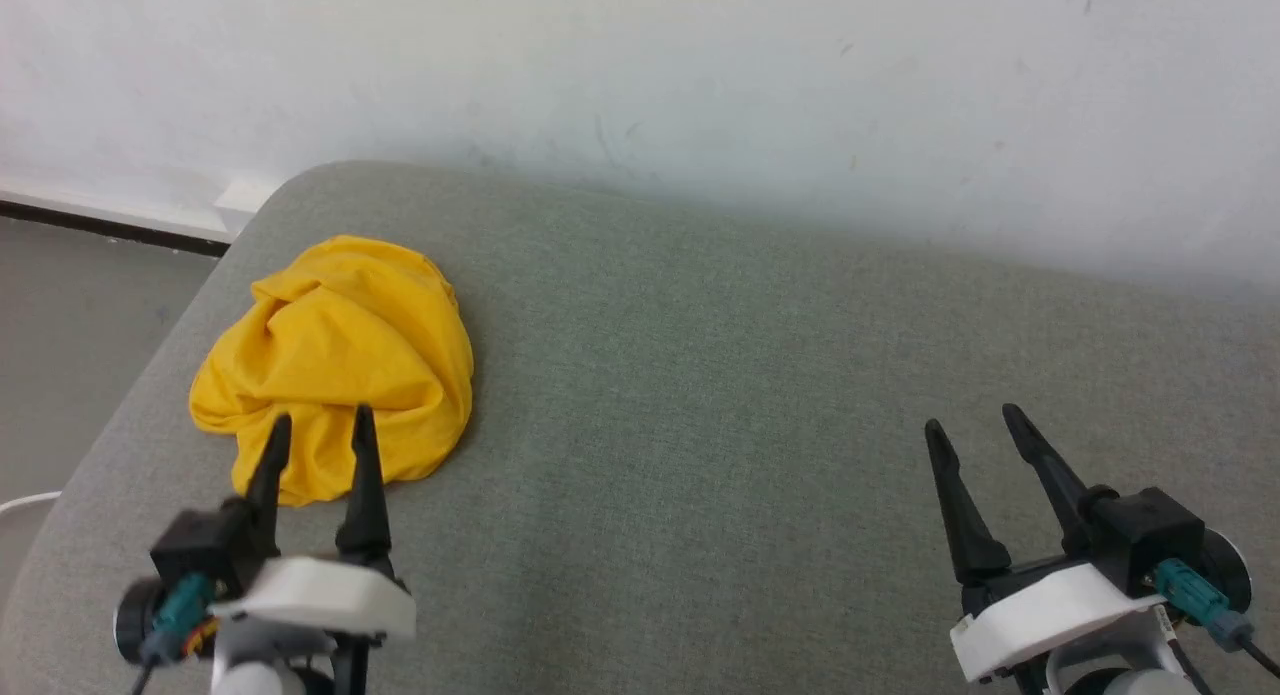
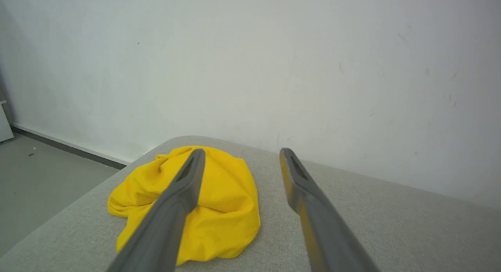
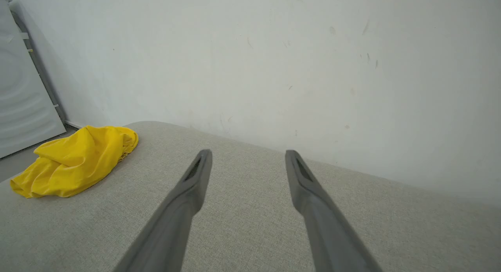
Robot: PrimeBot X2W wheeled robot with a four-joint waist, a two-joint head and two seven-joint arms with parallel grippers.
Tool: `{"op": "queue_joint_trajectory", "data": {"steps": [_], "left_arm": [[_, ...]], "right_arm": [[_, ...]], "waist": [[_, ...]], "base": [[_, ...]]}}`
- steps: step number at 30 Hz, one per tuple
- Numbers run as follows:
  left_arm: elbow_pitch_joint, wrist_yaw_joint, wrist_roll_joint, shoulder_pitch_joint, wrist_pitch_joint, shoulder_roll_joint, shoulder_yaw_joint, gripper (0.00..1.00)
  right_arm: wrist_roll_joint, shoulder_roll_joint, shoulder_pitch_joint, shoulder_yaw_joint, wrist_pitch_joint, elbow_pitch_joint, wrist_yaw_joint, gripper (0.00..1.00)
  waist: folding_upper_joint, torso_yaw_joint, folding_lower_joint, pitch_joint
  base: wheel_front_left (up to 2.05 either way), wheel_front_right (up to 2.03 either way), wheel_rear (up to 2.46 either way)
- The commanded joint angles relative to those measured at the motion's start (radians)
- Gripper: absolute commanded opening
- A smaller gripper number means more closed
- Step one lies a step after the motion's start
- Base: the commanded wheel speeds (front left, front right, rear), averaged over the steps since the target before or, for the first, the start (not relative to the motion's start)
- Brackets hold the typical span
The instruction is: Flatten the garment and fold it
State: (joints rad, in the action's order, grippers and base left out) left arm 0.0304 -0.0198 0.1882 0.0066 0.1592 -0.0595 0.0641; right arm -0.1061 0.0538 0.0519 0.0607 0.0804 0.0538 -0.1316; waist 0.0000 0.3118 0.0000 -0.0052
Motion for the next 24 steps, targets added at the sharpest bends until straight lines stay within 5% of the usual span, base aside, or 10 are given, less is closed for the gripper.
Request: {"op": "queue_joint_trajectory", "data": {"steps": [1,11,24], "left_arm": [[0.008,-0.015,0.010,-0.051,0.012,-0.018,0.006,1.00],[0.114,-0.047,0.068,-0.338,-0.062,-0.125,0.027,1.00],[0.588,-0.087,0.211,-0.575,-0.359,-0.255,-0.014,1.00]], "right_arm": [[-0.005,-0.002,0.010,-0.001,0.003,0.014,0.001,1.00],[0.001,-0.003,-0.023,0.010,-0.019,0.036,0.001,1.00],[-0.014,-0.003,-0.080,0.037,-0.023,0.027,0.001,1.00]], "waist": [[0.0000,-0.001,0.0000,0.014],[0.0000,-0.029,0.0000,0.090],[0.0000,-0.119,0.0000,0.215]], "base": [[0.00,0.00,0.00],[0.00,0.00,0.00],[0.00,0.00,0.00]]}}
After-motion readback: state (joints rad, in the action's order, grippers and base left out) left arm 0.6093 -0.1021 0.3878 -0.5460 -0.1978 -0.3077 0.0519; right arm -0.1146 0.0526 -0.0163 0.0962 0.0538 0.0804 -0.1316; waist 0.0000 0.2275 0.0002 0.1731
